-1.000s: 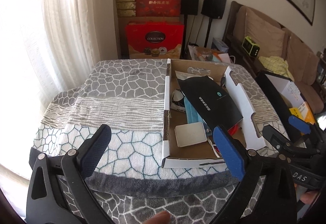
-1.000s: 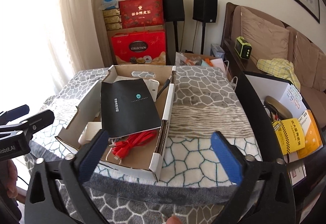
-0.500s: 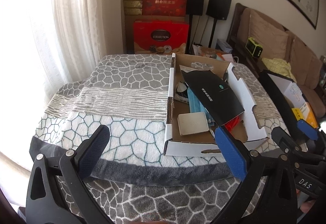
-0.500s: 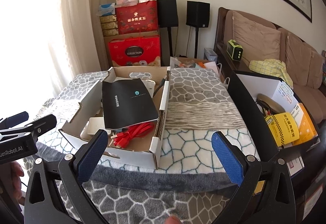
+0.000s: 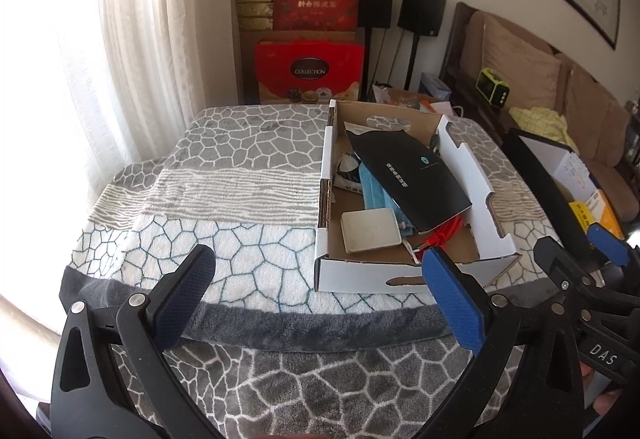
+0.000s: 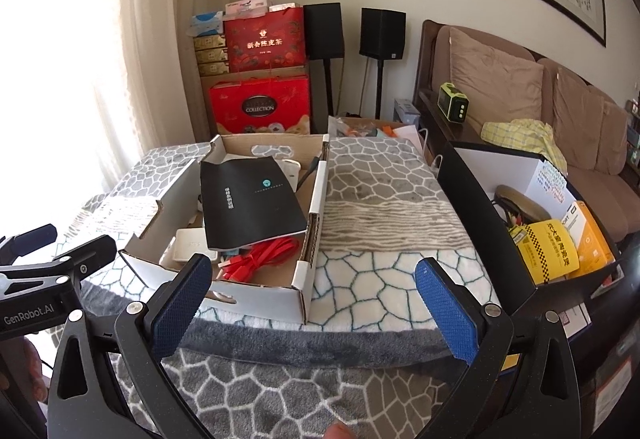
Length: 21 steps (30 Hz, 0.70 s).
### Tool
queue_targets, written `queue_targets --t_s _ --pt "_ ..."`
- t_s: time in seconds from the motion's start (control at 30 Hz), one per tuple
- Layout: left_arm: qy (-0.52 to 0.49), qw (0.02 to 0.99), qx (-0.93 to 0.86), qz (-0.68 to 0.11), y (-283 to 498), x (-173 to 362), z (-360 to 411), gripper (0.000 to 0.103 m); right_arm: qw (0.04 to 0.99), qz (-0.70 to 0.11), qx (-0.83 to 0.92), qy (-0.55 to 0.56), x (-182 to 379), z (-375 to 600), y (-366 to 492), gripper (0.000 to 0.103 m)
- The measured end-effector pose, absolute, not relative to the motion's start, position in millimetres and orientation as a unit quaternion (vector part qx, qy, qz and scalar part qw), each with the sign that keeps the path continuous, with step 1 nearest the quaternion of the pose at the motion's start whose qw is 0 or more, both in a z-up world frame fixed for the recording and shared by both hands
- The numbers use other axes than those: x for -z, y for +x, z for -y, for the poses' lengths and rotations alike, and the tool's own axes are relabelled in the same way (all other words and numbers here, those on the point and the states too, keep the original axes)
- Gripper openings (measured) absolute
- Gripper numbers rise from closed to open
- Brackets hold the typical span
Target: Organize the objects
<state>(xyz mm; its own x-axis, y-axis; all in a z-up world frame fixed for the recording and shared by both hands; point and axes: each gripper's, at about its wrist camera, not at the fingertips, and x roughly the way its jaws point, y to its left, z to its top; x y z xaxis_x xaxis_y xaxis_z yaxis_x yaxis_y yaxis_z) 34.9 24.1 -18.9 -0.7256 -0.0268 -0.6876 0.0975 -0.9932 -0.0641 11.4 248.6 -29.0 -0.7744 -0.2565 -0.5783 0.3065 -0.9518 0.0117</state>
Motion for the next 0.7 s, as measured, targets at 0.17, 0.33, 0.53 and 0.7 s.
queue_targets --t_s 0.17,0.33,0.53,0.7 --pt "0.37 0.039 0.927 -0.039 33.6 19.1 -24.8 0.103 0.148 -0.044 0.94 0.305 29.5 -247.8 9.9 0.102" --pt "0.374 0.043 0.926 -0.025 33.4 20.9 -27.9 0.103 0.147 -0.046 0.937 0.314 32.0 -247.6 8.7 0.102" --pt "0.373 0.044 0.926 -0.032 32.6 20.9 -25.3 0.103 0.146 -0.043 0.937 0.316 33.2 -248.1 8.4 0.102" --pt "0.372 0.046 0.926 -0.034 33.1 21.3 -24.1 0.103 0.146 -0.043 0.936 0.316 33.5 -248.4 8.6 0.102"
